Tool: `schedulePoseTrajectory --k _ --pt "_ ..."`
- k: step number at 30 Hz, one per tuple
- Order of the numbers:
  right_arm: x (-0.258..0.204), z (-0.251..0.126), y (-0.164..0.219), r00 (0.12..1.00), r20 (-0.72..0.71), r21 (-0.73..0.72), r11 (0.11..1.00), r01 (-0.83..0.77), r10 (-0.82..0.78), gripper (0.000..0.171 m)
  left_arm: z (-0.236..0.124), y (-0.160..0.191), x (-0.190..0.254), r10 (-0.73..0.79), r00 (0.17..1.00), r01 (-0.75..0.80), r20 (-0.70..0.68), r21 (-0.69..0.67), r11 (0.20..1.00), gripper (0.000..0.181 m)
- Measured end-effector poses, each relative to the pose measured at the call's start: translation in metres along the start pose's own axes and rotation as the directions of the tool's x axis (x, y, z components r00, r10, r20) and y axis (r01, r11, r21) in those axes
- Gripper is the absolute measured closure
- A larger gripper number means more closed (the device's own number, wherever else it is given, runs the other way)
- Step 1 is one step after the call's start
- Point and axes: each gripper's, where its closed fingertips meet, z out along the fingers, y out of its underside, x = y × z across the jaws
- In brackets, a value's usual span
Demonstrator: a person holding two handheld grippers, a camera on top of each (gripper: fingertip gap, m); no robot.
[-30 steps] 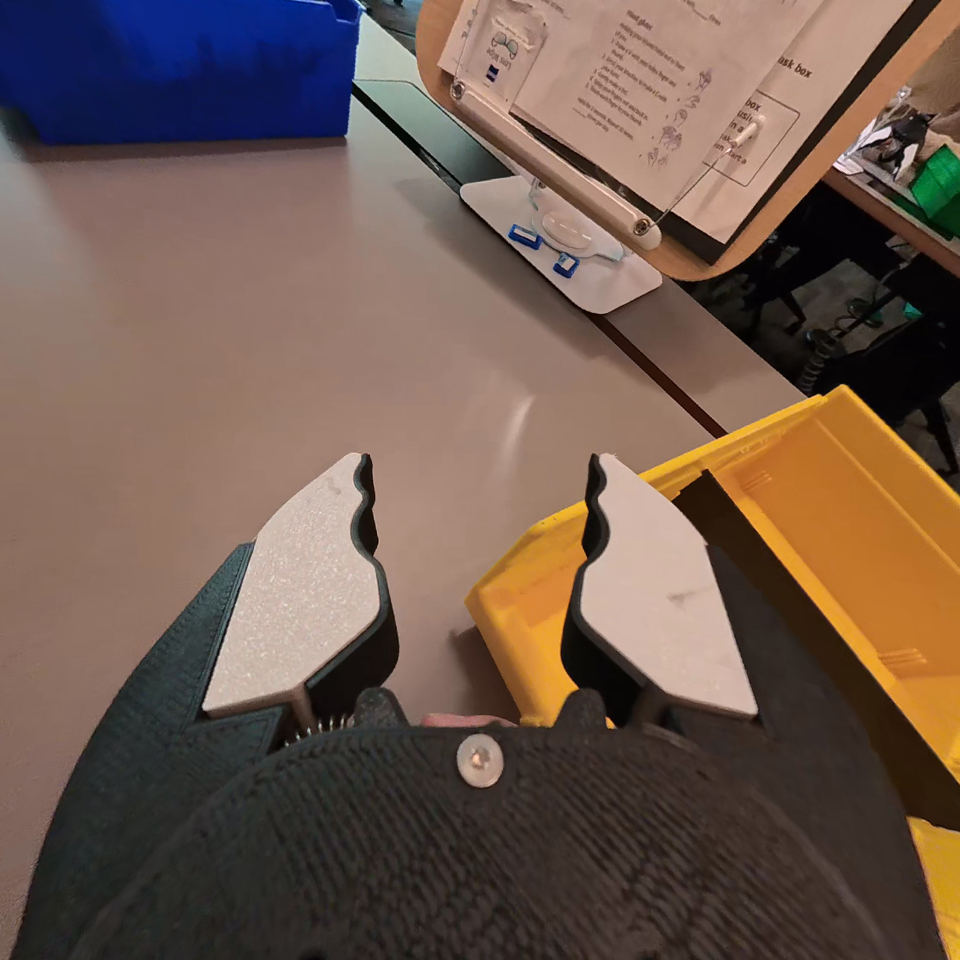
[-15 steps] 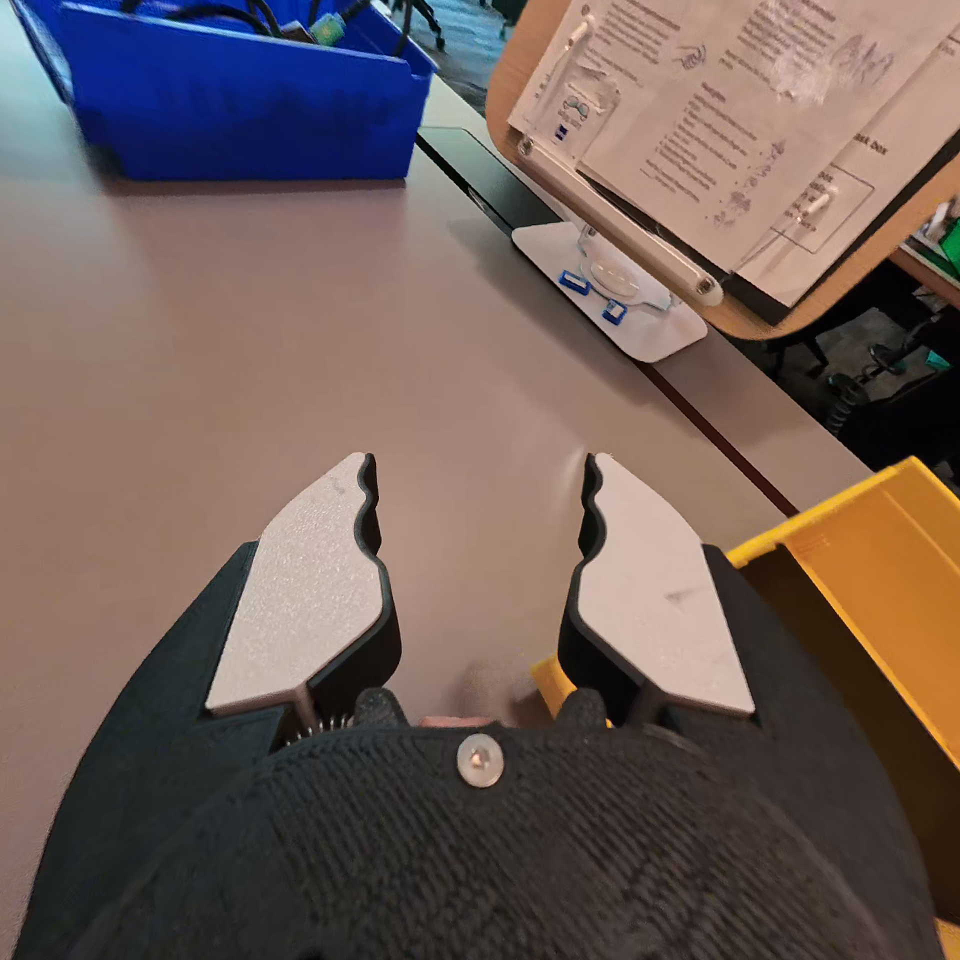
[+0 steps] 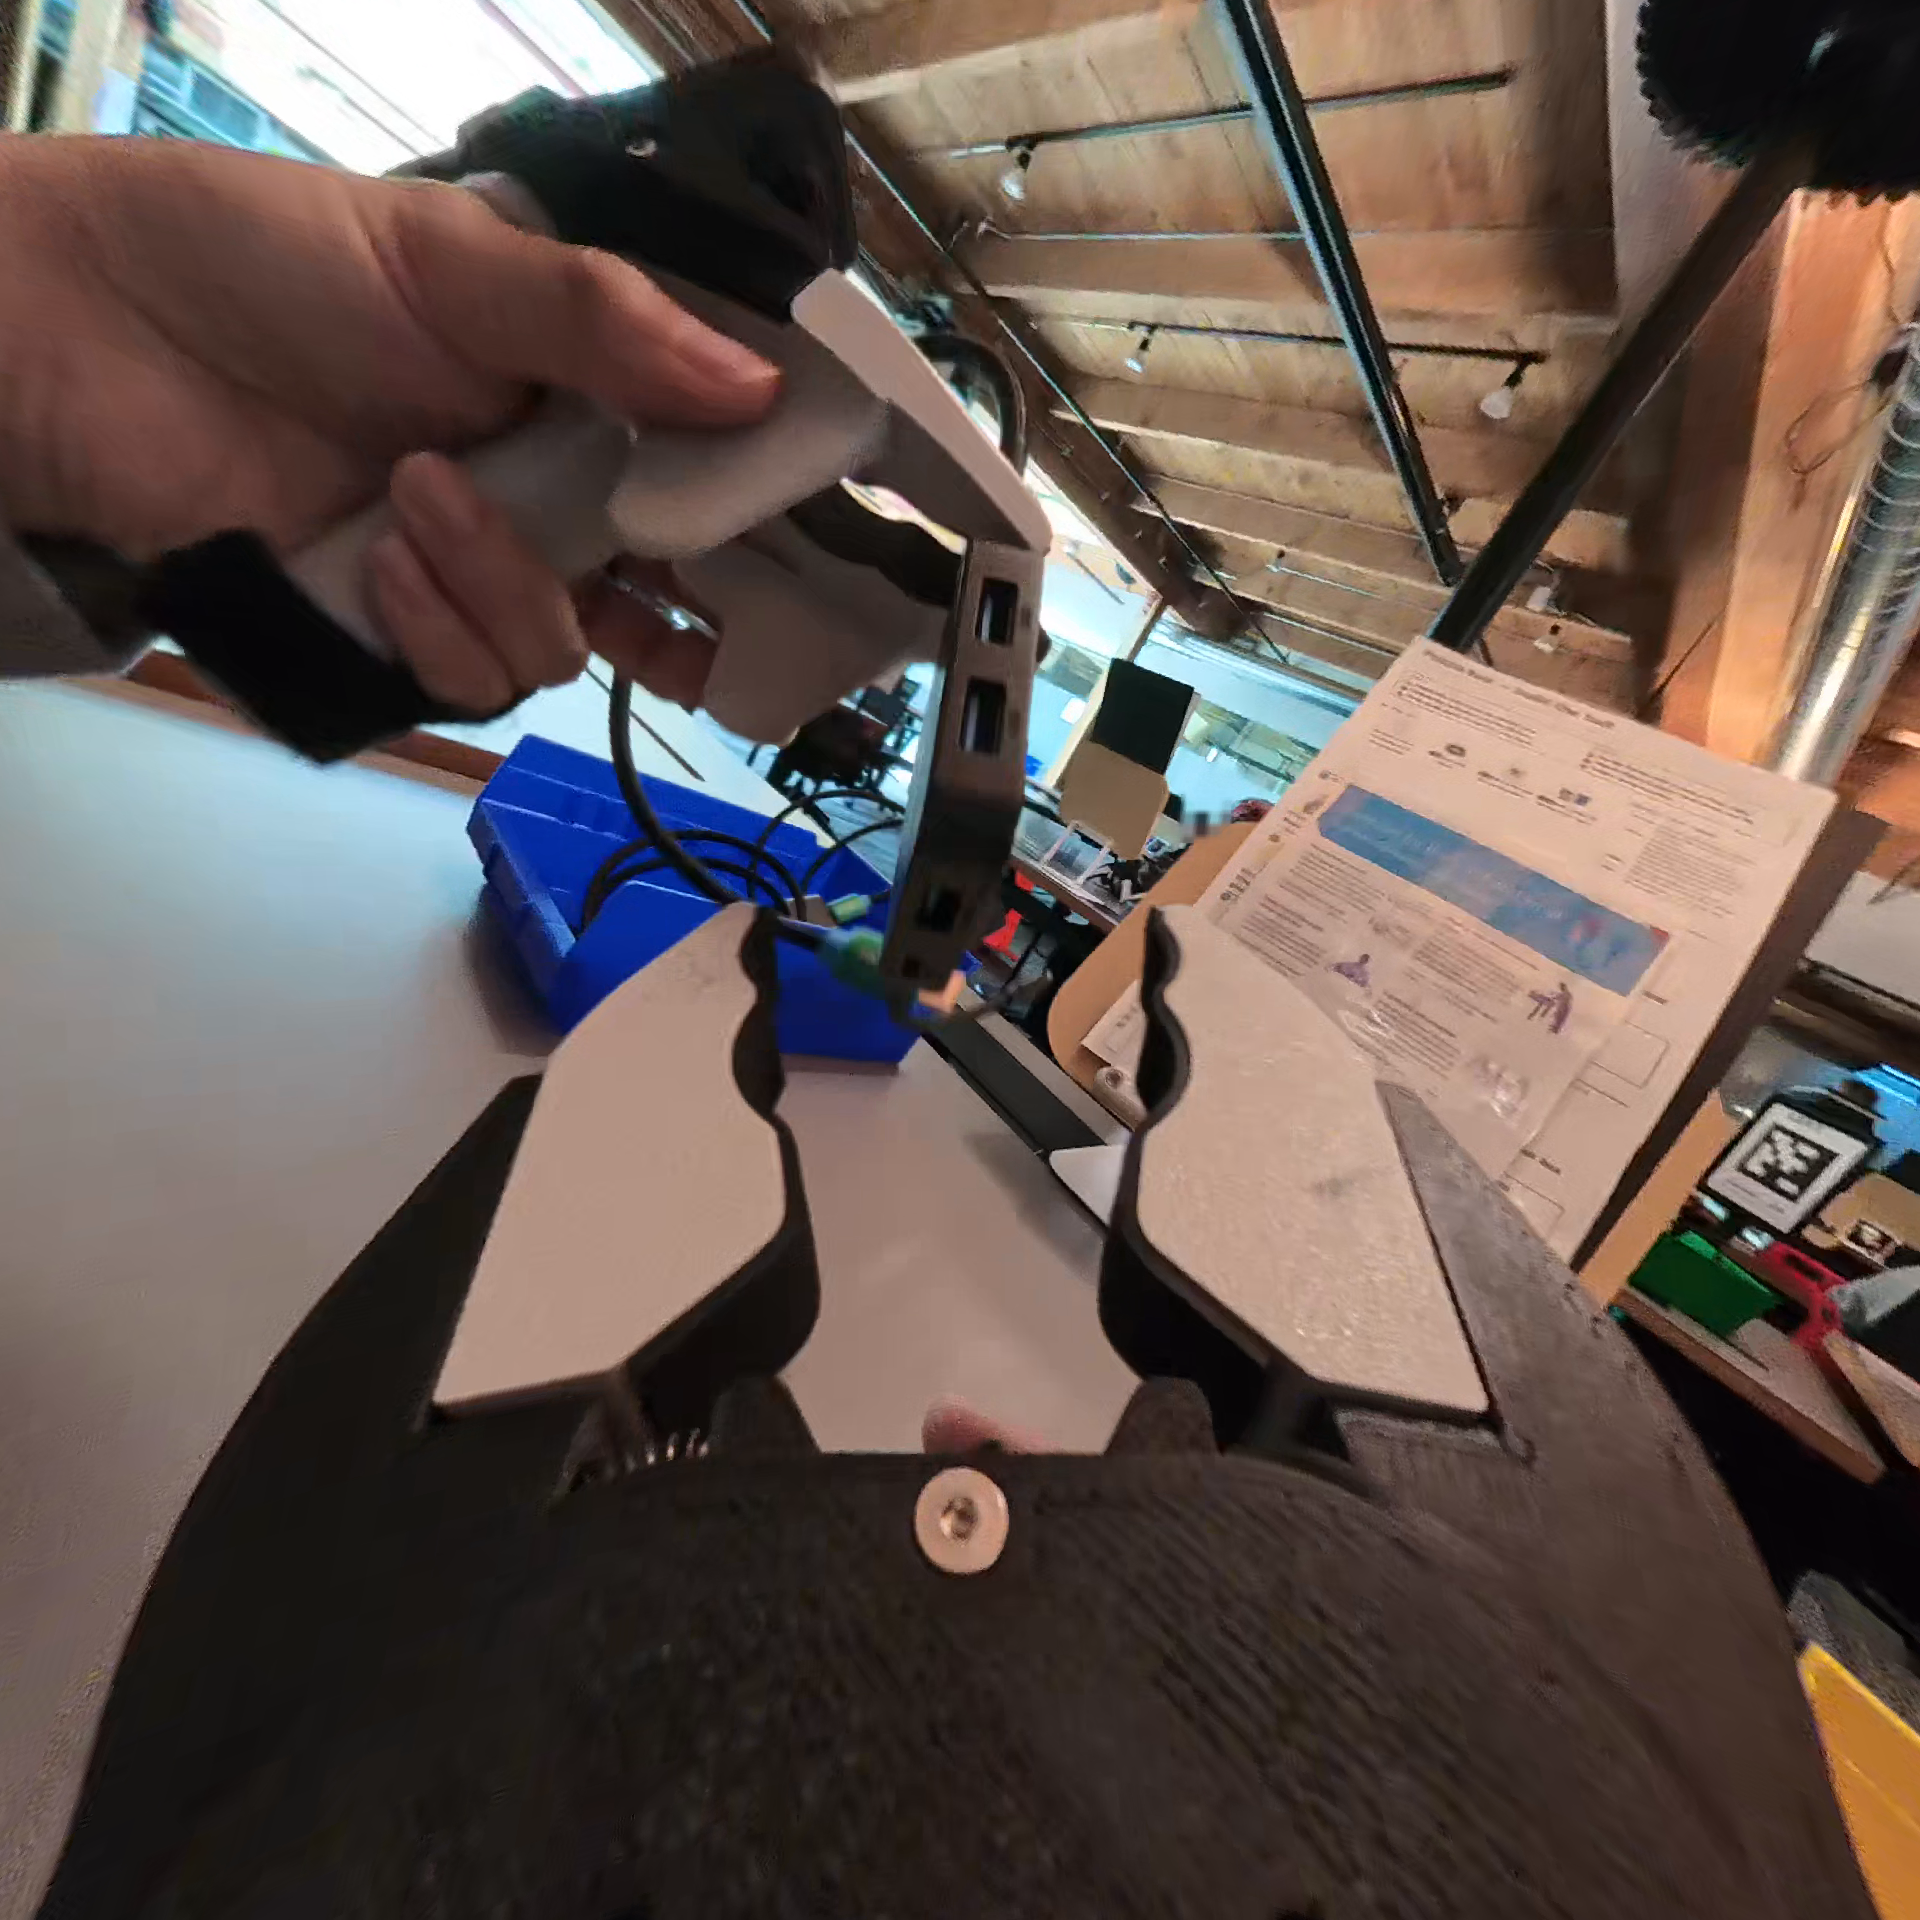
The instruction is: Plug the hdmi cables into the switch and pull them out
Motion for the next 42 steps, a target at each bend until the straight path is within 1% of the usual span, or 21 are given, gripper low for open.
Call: schedulePoseTrajectory --k 1,4,5,9,12,16,18,20,23,25,26,27,28,29,31,32,34,36,38,40,42 --pt "0.002 -0.003 -0.001 1.0 -0.016 -0.007 1.0 -0.008 0.008 0.114 0.008 0.006 0.006 -0.012 1.0 0.011 -0.026 -0.008 1.0 0.16" --pt "0.008 -0.019 -0.019 0.999 -0.025 0.087 0.996 -0.02 0.022 0.147 0.022 0.013 0.016 -0.023 0.998 0.023 -0.058 -0.006 1.0 0.16" --pt "0.01 -0.021 -0.019 0.998 -0.013 0.076 0.996 -0.055 0.057 0.158 0.024 0.014 0.016 -0.027 0.998 0.027 -0.06 -0.01 1.0 0.16" --pt "0.018 -0.025 -0.015 0.983 0.012 0.058 0.981 -0.186 0.186 0.158 0.032 0.014 0.008 -0.038 0.998 0.037 -0.057 -0.013 0.999 0.158" --pt "0.019 -0.023 -0.007 0.941 0.04 0.048 0.941 -0.336 0.335 0.158 0.035 0.013 -0.005 0.015 1.0 -0.015 -0.022 -0.003 1.0 0.156" --pt "0.024 -0.021 0.001 0.872 0.054 0.054 0.87 -0.49 0.487 0.158 0.037 0.012 -0.027 0.054 0.994 -0.055 0.095 0.014 0.998 0.148" --pt "0.033 -0.023 0.004 0.837 0.04 0.076 0.833 -0.547 0.546 0.158 0.038 0.014 -0.032 0.063 0.99 -0.069 0.123 0.045 0.997 0.144" --pt "0.043 -0.026 0.007 0.79 0.047 0.099 0.784 -0.612 0.611 0.158 0.041 0.024 -0.029 0.11 0.99 -0.116 0.092 0.068 0.991 0.136" --pt "0.054 -0.031 0.005 0.686 0.11 0.142 0.672 -0.727 0.719 0.158 0.049 0.047 -0.033 0.213 0.976 -0.214 0.038 0.058 0.975 0.139" --pt "0.054 -0.033 0.001 0.625 0.173 0.143 0.609 -0.78 0.761 0.158 0.056 0.064 -0.033 0.25 0.967 -0.248 -0.053 0.048 0.968 0.141" --pt "0.052 -0.033 -0.001 0.611 0.195 0.133 0.597 -0.791 0.767 0.157 0.059 0.071 -0.029 0.246 0.962 -0.242 -0.118 0.044 0.969 0.141" --pt "0.047 -0.032 -0.003 0.609 0.219 0.119 0.599 -0.792 0.762 0.157 0.061 0.075 -0.024 0.231 0.956 -0.226 -0.183 0.049 0.973 0.145" --pt "0.044 -0.031 -0.004 0.608 0.232 0.112 0.6 -0.792 0.759 0.158 0.062 0.076 -0.018 0.22 0.944 -0.211 -0.247 0.06 0.976 0.159" --pt "0.042 -0.031 -0.006 0.601 0.245 0.119 0.592 -0.797 0.761 0.157 0.061 0.077 -0.014 0.224 0.93 -0.212 -0.29 0.072 0.975 0.161" --pt "0.042 -0.031 -0.008 0.591 0.274 0.128 0.58 -0.804 0.759 0.158 0.06 0.077 -0.014 0.265 0.918 -0.249 -0.295 0.091 0.964 0.162" --pt "0.04 -0.032 -0.007 0.61 0.287 0.113 0.607 -0.787 0.738 0.158 0.06 0.079 -0.016 0.279 0.919 -0.268 -0.28 0.075 0.96 0.163" --pt "0.039 -0.034 0.004 0.688 0.275 0.042 0.707 -0.706 0.671 0.154 0.059 0.089 -0.026 0.29 0.927 -0.308 -0.237 -0.041 0.95 0.164" --pt "0.047 -0.041 0.018 0.801 0.209 -0.026 0.822 -0.568 0.56 0.136 0.053 0.105 -0.041 0.331 0.924 -0.371 -0.191 -0.238 0.898 0.164" --pt "0.046 -0.05 0.03 0.861 0.209 -0.154 0.885 -0.439 0.463 0.126 0.04 0.123 -0.059 0.395 0.905 -0.419 -0.155 -0.476 0.773 0.164" --pt "0.031 -0.059 0.038 0.852 0.286 -0.278 0.889 -0.365 0.439 0.115 0.024 0.137 -0.071 0.45 0.876 -0.443 -0.175 -0.661 0.606 0.164" --pt "0.017 -0.062 0.038 0.825 0.348 -0.312 0.885 -0.346 0.445 0.121 0.011 0.146 -0.07 0.453 0.855 -0.463 -0.252 -0.766 0.446 0.164"
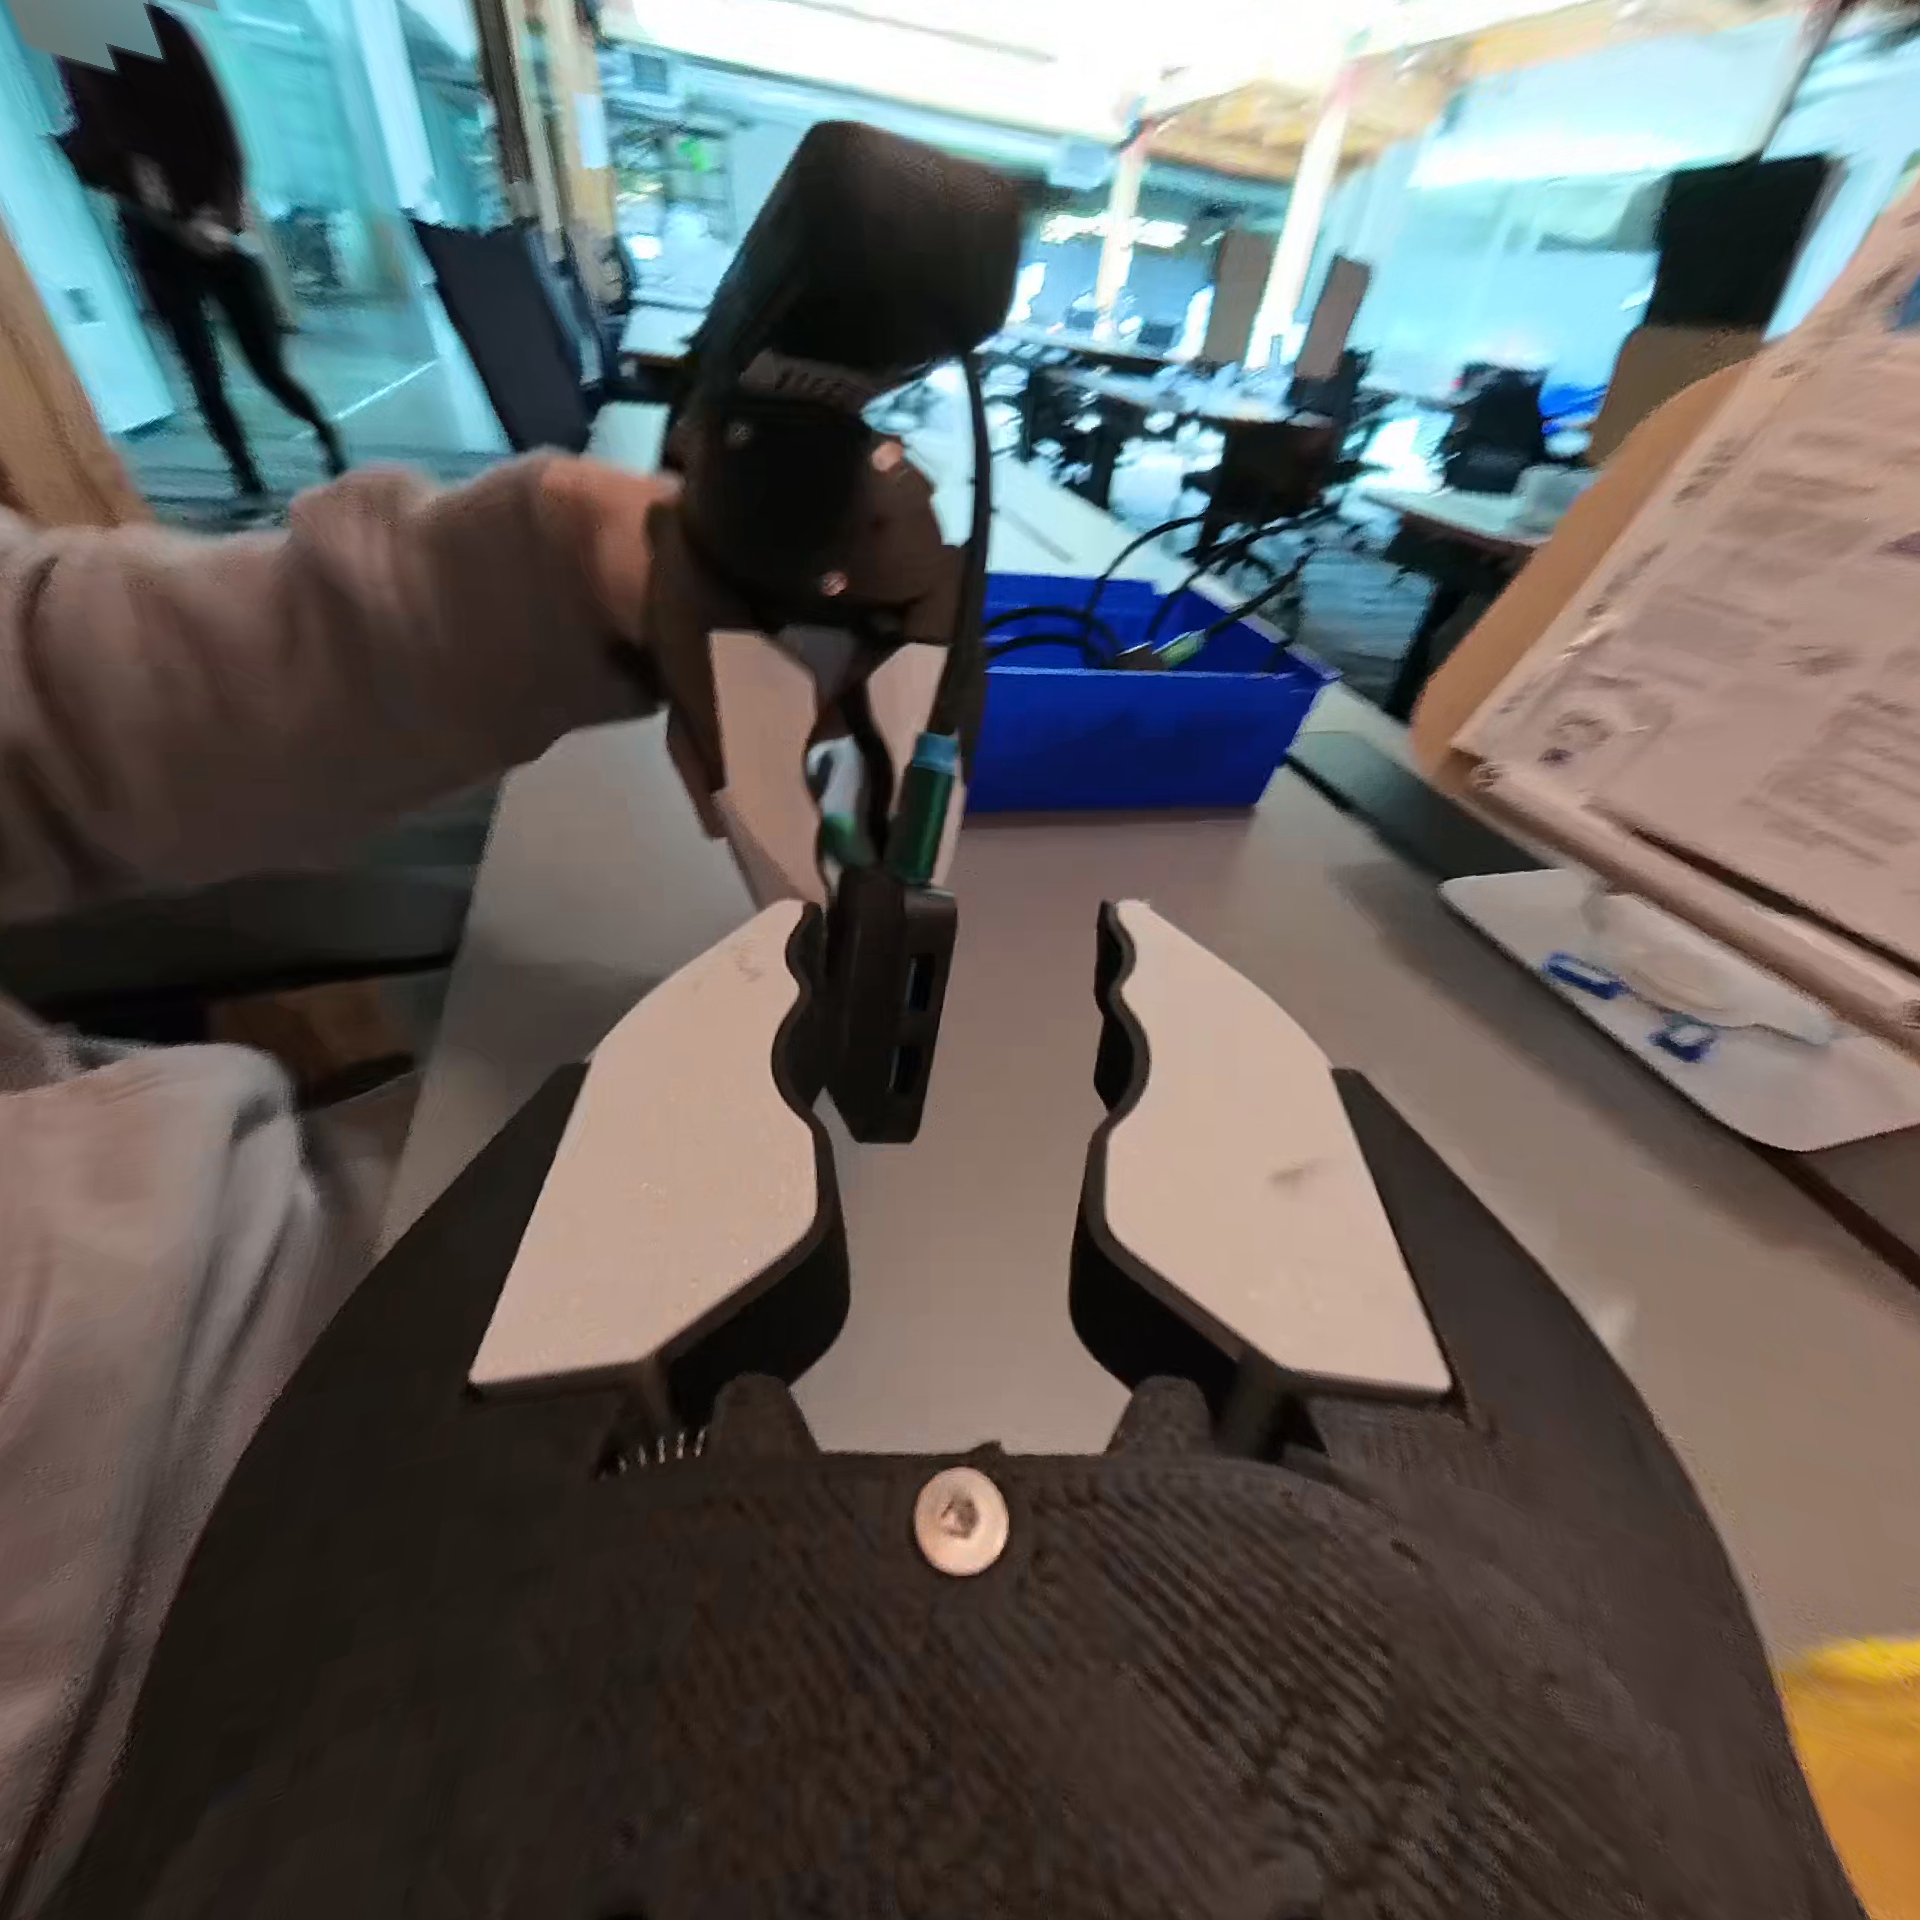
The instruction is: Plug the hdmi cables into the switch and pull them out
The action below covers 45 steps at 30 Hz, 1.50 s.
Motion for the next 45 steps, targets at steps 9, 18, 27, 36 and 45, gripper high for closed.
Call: schedulePoseTrajectory --k 9,18,27,36,45 --pt "-0.038 0.037 0.046 0.983 0.184 -0.225 0.974 0.038 0.004 0.153 0.001 0.016 0.01 0.16 0.98 -0.189 -0.115 -0.32 0.928 0.164" --pt "-0.027 0.051 0.062 0.97 0.19 -0.226 0.968 -0.109 0.154 0.157 0.003 0.02 -0.018 0.364 0.931 -0.327 0.005 -0.426 0.843 0.146" --pt "-0.015 0.047 0.041 0.853 0.219 -0.131 0.88 -0.456 0.474 0.157 -0.028 0.037 0.027 0.015 0.97 -0.151 -0.241 -0.558 0.816 0.124" --pt "-0.005 0.048 0.031 0.67 0.326 -0.025 0.715 -0.699 0.667 0.157 -0.048 -0.052 0.101 0.167 0.763 -0.222 -0.624 -0.009 0.975 0.13" --pt "0.049 0.024 0.005 0.443 0.424 0.321 0.327 -0.889 0.79 0.157 -0.013 -0.113 0.072 0.383 0.917 -0.398 0.113 0.348 0.849 0.116"
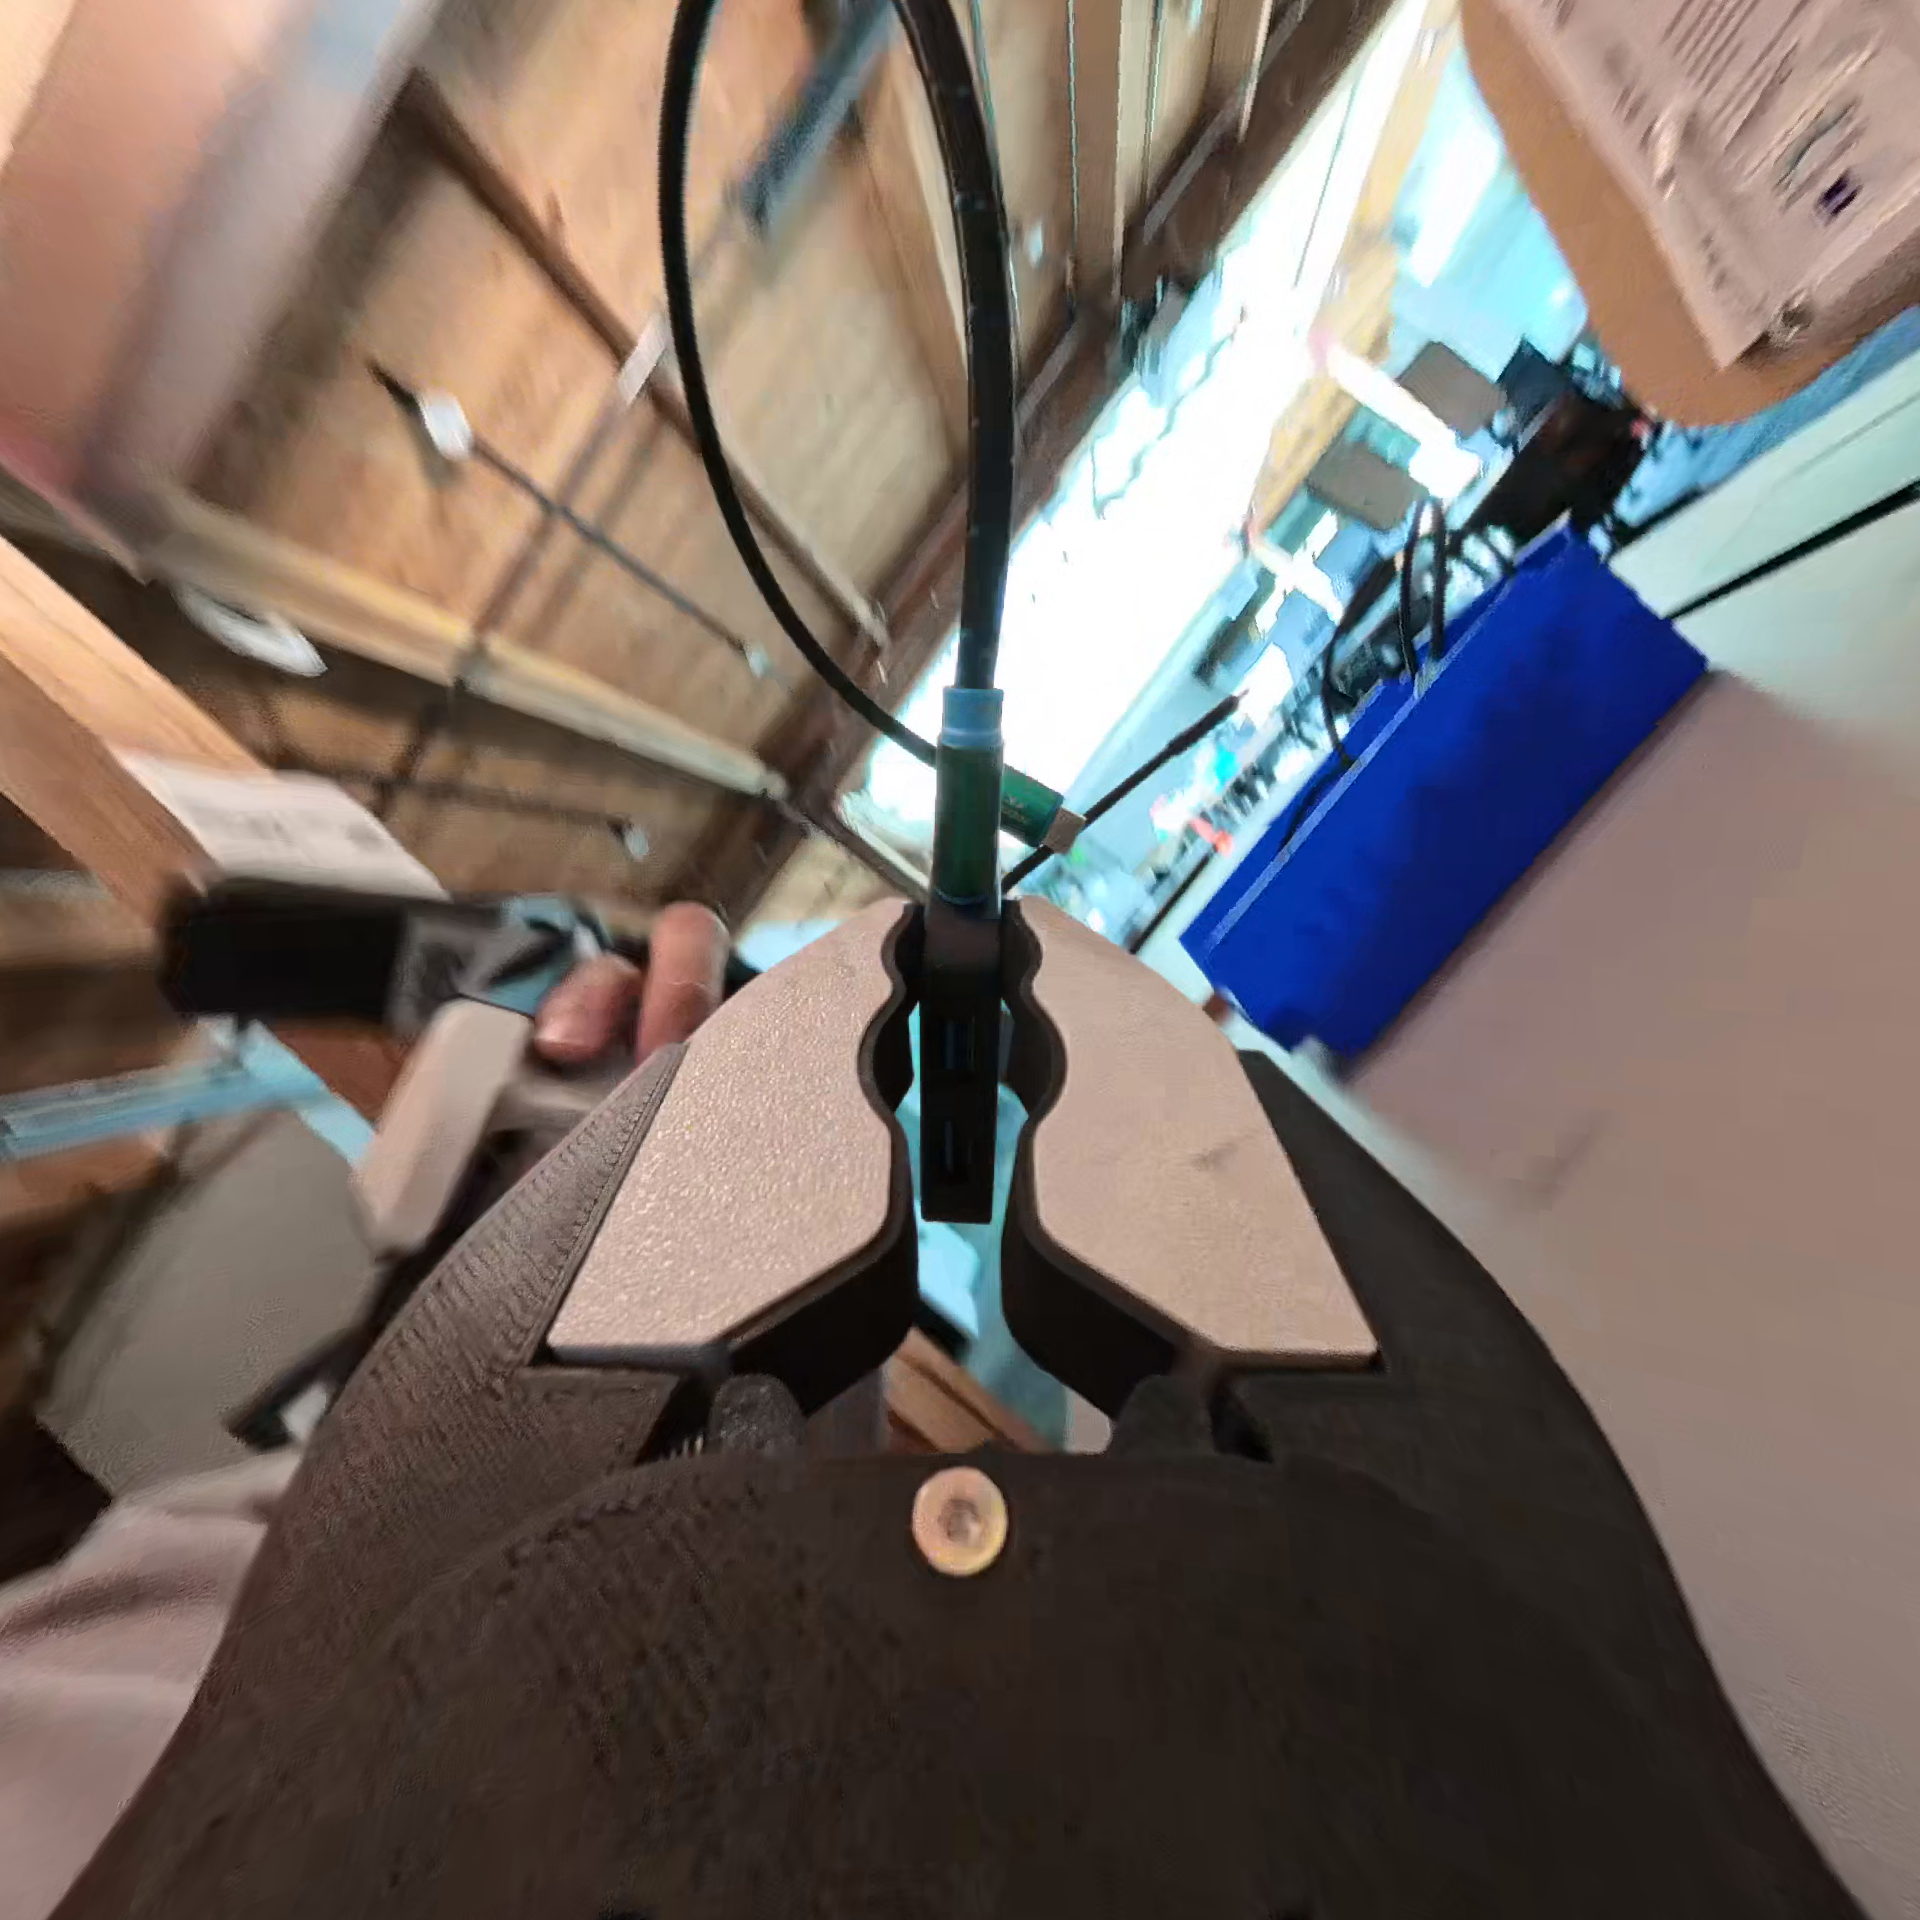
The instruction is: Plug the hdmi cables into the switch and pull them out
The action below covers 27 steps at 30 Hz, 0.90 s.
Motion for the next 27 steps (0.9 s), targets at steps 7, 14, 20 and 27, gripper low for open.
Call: schedulePoseTrajectory --k 7,14,20,27 --pt "-0.02 0.001 -0.013 0.985 0.101 0.187 0.969 -0.159 0.142 0.158 -0.048 0.048 -0.076 -0.063 0.58 -0.082 0.812 0.135 0.987 0.098" --pt "-0.031 0.018 0.009 0.982 0.111 0.181 0.968 -0.173 0.155 0.157 -0.058 0.061 -0.077 -0.026 0.428 -0.138 0.904 0.094 0.986 0.11" --pt "-0.028 0.027 0.026 0.988 0.09 0.113 0.985 -0.133 0.123 0.157 -0.067 0.072 -0.083 0.007 0.368 -0.162 0.93 0.057 0.985 0.108" --pt "-0.028 0.03 0.037 0.995 0.028 -0.034 0.994 0.1 -0.099 0.156 -0.07 0.078 -0.081 -0.028 0.506 -0.167 0.862 0.13 0.977 0.108"
